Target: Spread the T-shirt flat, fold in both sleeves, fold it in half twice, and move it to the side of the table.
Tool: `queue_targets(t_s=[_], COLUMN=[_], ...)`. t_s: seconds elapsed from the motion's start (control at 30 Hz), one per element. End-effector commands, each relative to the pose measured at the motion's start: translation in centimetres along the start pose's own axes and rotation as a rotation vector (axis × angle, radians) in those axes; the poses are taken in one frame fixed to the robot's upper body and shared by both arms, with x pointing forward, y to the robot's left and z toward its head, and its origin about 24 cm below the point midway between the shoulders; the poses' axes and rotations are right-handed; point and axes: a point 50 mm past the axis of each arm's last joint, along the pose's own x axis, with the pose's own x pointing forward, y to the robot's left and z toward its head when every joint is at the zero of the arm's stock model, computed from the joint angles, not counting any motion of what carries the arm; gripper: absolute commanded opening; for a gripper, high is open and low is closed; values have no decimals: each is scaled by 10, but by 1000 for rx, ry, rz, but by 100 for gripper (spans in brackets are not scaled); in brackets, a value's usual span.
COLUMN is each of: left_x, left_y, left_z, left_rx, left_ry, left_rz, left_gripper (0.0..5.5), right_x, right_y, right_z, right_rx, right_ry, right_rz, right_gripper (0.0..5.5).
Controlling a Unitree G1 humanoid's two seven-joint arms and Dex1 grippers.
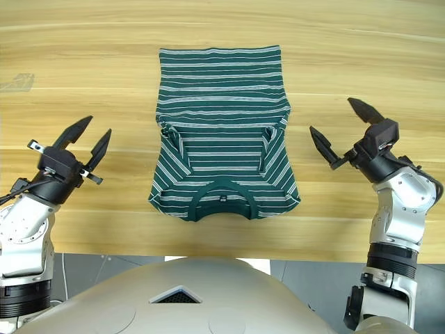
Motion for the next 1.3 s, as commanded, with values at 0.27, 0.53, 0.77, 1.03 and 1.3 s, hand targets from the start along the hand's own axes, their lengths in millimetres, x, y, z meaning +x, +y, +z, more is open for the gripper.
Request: queue_targets(t_s=[0.27, 0.53, 0.77, 1.03, 1.3], left_x=[-22, -13, 8, 5, 7], left_y=[-27, -29, -40, -47, -45], left_z=[-19, -23, -22, -23, -24], left_rx=[299, 399, 465, 477, 495], left_ry=[-4, -26, -106, -113, -112], left_rz=[-578, -646, -643, -683, -666], left_gripper=[173, 173, 173, 173, 87], right_x=[-27, -27, -13, -19, -21], right_y=[18, 30, 42, 49, 54], right_z=[-13, -29, -35, -42, -46], right_rx=[-895, -933, -912, -864, -836], right_ry=[21, -8, -48, -31, -22], right_rz=[585, 726, 788, 824, 834], right_gripper=[536, 536, 536, 536, 540])
